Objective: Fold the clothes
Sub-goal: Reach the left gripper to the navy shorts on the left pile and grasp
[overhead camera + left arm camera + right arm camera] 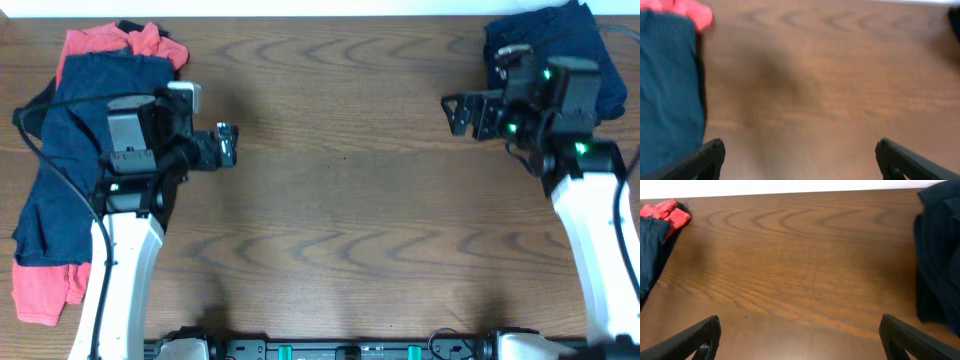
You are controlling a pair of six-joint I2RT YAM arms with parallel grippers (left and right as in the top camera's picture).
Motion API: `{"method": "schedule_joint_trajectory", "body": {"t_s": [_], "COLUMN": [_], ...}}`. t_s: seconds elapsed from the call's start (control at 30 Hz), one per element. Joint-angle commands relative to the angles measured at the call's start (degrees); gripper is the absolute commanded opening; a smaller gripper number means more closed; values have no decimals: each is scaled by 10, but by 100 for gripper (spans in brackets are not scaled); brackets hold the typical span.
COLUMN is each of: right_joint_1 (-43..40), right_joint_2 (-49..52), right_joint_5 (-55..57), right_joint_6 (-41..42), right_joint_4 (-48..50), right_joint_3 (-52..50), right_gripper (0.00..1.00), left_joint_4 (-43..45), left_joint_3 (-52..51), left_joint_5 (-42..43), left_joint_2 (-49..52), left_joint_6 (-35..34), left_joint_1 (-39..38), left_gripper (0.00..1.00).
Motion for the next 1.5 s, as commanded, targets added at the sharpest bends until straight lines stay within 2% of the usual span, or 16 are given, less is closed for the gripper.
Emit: {"method": "schedule_joint_trajectory", "body": {"t_s": [0.0,0.1,0.2,0.5,0.7,0.93,0.97,1.0,1.07,1.1,1.13,1.17,1.23,1.27,1.33,1.47], "right_joint_1": [5,5,5,5,5,5,5,5,5,5,5,5,5,5,5,5], "right_joint_2": [26,39,42,42,42,42,42,42,42,42,42,42,42,42,42,42], "right_joint_5": [-43,-106,-117,-113,-102,-102,-102,-102,-102,-103,-102,-103,-103,-103,-103,-103], "right_joint_6": [20,23,22,-24,-24,-24,-24,-24,-24,-24,-24,-22,-22,-22,-22,-22], "right_joint_4": [9,7,-3,-59,-70,-68,-66,-64,-61,-59,-57,-55,-55,-55,-55,-51], "right_joint_3": [19,19,19,19,19,19,19,19,19,19,19,19,19,19,19,19], "right_gripper": [99,99,99,99,99,88,85,77,66,63,59,57,55,53,53,52], "left_joint_4": [24,42,67,111,152,163,164,164,168,169,172,177,187,191,191,185], "left_joint_3": [34,71,103,165,165,165,165,165,165,165,165,165,165,165,165,165], "left_joint_5": [-71,-124,-156,-158,-159,-158,-158,-156,-156,-155,-154,-154,-154,-154,-154,-149], "left_joint_2": [24,70,130,290,346,404,411,417,422,423,423,423,423,422,418,384], "left_joint_6": [-26,-27,-30,-31,-31,-31,-31,-31,-32,-32,-34,-41,-54,-63,-81,-159], "left_joint_1": [22,61,108,234,267,286,287,287,287,287,286,286,286,286,286,281], "left_gripper": [98,98,98,98,98,96,93,85,61,53,50,48,37,22,6,6]}}
